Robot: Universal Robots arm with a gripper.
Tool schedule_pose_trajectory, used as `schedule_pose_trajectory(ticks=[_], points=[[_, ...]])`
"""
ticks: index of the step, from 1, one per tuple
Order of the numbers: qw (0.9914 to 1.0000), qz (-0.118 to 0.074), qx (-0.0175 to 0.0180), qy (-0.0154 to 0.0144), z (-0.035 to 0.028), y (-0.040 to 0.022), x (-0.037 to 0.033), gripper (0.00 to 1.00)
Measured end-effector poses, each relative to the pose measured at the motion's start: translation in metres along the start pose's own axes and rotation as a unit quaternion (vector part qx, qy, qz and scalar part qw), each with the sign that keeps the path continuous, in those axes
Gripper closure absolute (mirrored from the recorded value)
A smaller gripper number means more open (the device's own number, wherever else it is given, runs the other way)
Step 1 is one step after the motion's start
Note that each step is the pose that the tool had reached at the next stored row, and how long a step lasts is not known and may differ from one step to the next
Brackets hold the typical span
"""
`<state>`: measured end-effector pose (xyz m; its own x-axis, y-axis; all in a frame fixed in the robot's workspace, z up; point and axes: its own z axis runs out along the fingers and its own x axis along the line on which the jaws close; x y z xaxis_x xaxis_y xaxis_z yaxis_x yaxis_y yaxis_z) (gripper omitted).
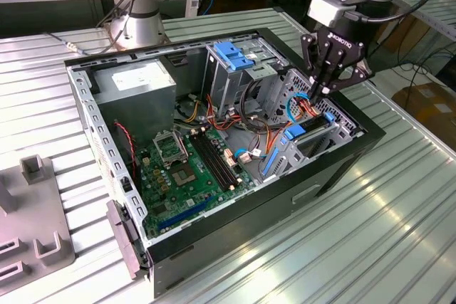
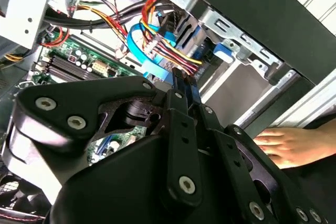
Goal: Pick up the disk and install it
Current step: 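Insert the second disk wire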
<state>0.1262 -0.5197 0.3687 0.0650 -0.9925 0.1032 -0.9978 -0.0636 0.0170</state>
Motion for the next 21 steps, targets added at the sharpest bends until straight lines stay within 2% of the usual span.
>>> schedule_pose_trajectory(ticks=[1, 2, 3, 4, 5, 14, 16, 17, 21], points=[[1.0, 0.0, 0.0001, -0.0002, 0.0008, 0.0003, 0.0034, 0.84], [1.0, -0.001, 0.0003, -0.002, 0.0014, 0.0006, 0.0064, 0.84], [0.99998, -0.002, 0.0007, -0.006, 0.0017, 0.0008, 0.0074, 0.84], [0.9999, -0.002, 0.0013, -0.0136, 0.002, 0.001, 0.0083, 0.84], [0.99986, -0.003, 0.0016, -0.0164, 0.0021, 0.0011, 0.0087, 0.84], [0.99986, -0.003, 0.0016, -0.0167, 0.0022, 0.0011, 0.0088, 0.84], [0.99968, -0.003, 0.0022, -0.0251, 0.0025, 0.0013, 0.0109, 0.84], [0.99959, -0.003, 0.0024, -0.0284, 0.0027, 0.0014, 0.0122, 0.84], [0.99932, -0.003, 0.0042, -0.0366, 0.0036, 0.006, 0.0173, 0.84]])
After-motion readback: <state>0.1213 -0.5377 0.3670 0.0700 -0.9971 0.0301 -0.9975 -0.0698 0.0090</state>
